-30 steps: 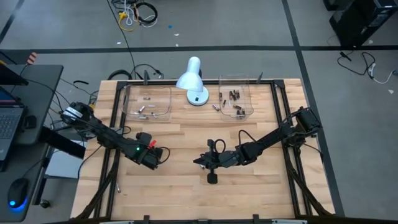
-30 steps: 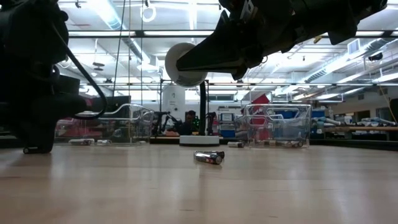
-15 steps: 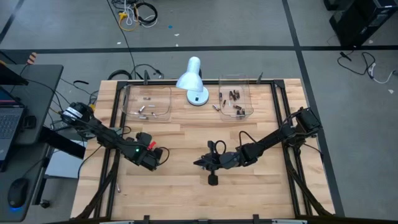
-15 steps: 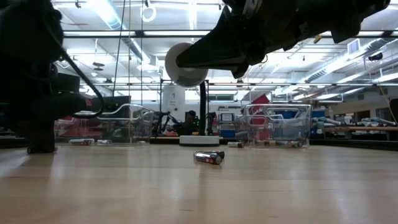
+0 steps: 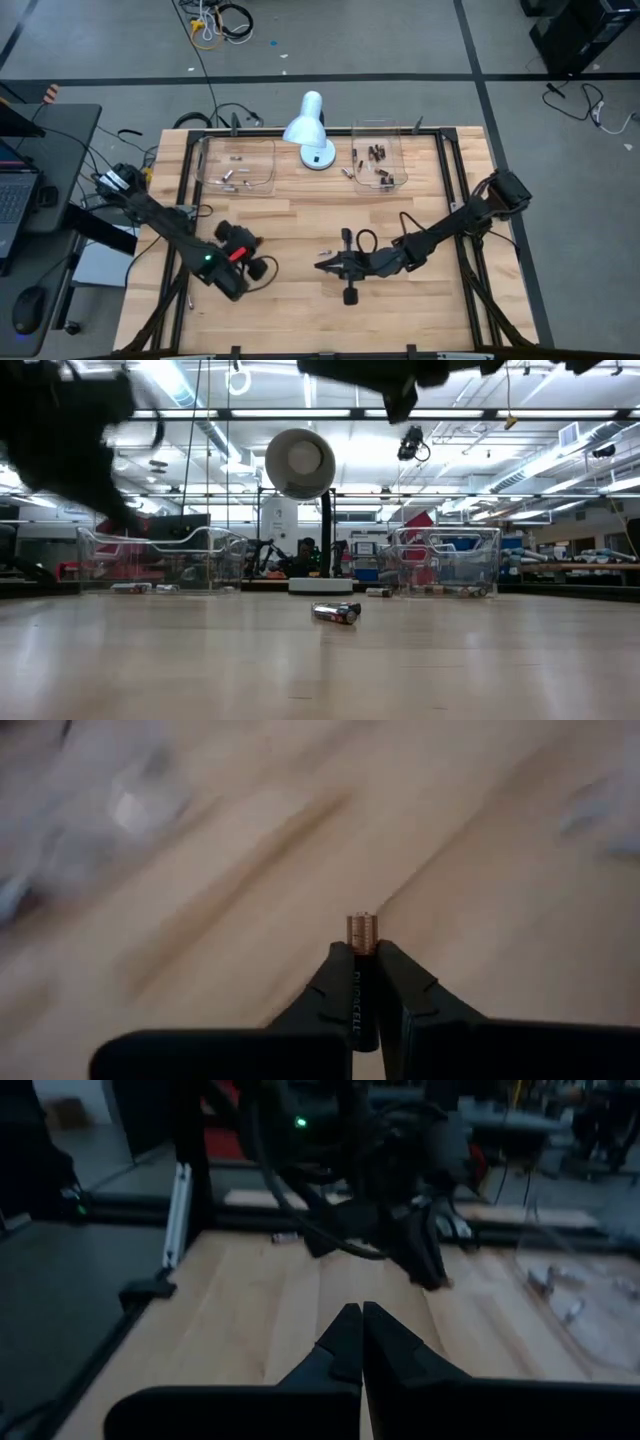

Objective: Sort batteries
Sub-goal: Put the black battery in the transparent bin

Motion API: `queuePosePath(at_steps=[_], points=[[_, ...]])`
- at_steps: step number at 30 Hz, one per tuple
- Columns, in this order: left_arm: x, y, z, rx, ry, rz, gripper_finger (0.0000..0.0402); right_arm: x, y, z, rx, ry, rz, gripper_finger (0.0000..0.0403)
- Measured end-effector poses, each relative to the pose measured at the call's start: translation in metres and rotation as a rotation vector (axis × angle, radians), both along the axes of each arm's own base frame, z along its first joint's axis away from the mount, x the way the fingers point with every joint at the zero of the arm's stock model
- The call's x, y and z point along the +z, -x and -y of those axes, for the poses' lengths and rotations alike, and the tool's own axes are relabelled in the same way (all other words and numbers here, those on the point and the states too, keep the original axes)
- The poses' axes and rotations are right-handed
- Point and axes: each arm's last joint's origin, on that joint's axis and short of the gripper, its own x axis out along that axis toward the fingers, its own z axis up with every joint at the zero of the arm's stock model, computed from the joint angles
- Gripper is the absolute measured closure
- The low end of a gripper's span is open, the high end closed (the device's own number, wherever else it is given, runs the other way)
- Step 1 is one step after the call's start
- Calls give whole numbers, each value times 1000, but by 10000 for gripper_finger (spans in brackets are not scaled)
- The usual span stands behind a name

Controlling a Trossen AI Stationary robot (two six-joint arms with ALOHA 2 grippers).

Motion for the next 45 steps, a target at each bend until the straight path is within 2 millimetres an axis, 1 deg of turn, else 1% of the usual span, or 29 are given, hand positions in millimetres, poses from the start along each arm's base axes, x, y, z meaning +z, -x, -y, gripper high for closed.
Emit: queuePosePath(at_steps=[4,6,8,11,13,18,23,26,30,36,40,45], points=[[16,-17,20,-194,-226,190,391,8,0,-2,14,22,75,403],[25,-27,29,-278,-329,236,391,12,-1,-3,17,36,117,403],[34,-35,36,-348,-397,266,391,15,-1,-3,18,41,147,403],[49,-44,43,-438,-471,311,391,20,-1,-5,25,69,203,403],[58,-49,47,-496,-490,353,391,25,0,-5,27,84,252,403],[78,-56,54,-669,-553,467,391,34,1,-5,28,123,343,401],[91,-60,54,-771,-628,550,391,40,2,-8,54,160,400,383],[91,-65,48,-795,-646,544,391,41,4,-12,74,179,410,366],[88,-74,34,-761,-628,542,391,42,6,-15,82,179,422,341],[89,-85,22,-825,-597,598,391,42,6,-13,38,184,414,314],[89,-87,19,-827,-596,603,391,42,6,-13,26,193,413,306],[91,-88,18,-850,-587,628,391,41,4,-8,7,199,408,306]])
